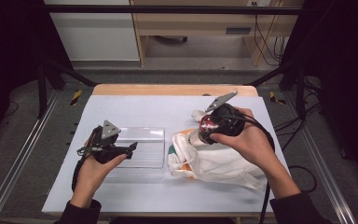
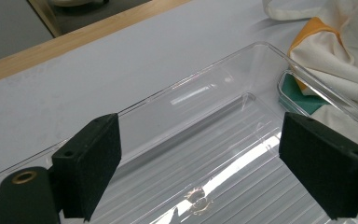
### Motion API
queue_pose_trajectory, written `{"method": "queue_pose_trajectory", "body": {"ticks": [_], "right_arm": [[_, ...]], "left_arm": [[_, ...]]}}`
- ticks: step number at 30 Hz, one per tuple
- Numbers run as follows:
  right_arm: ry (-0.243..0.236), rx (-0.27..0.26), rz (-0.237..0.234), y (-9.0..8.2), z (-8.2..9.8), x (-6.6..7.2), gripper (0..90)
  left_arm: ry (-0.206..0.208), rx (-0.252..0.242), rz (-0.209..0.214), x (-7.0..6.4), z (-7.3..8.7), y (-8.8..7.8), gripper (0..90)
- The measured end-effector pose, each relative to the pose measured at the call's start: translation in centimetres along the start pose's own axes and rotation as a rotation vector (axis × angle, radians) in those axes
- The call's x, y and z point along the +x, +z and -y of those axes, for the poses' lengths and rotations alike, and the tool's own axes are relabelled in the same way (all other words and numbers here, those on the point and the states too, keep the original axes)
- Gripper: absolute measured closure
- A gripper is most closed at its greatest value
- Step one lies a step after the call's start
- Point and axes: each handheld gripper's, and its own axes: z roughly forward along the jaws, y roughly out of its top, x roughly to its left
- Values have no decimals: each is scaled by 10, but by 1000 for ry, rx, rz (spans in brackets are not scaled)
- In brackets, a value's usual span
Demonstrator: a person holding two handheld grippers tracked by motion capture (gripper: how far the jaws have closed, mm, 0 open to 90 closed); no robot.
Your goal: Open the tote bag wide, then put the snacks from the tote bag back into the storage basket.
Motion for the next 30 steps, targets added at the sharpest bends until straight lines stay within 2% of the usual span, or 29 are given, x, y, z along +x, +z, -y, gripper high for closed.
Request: {"method": "queue_pose_trajectory", "body": {"ticks": [6, 14, 17, 25, 30], "right_arm": [[-6, -8, -7, 7, -10, 2, 249], [-9, -25, -25, 22, -18, 4, 249], [-8, -30, -28, 27, -23, 4, 249], [-6, -38, -30, 34, -37, 4, 249], [-26, -41, -34, 38, -46, 10, 249]], "left_arm": [[11, 23, 8, 1, 2, 4, 124], [1, 29, -15, 6, 3, 2, 119], [-7, 36, -19, 9, 5, 2, 117], [-50, 14, -34, 23, 9, -4, 118], [-63, 24, -42, 28, 12, -4, 118]]}}
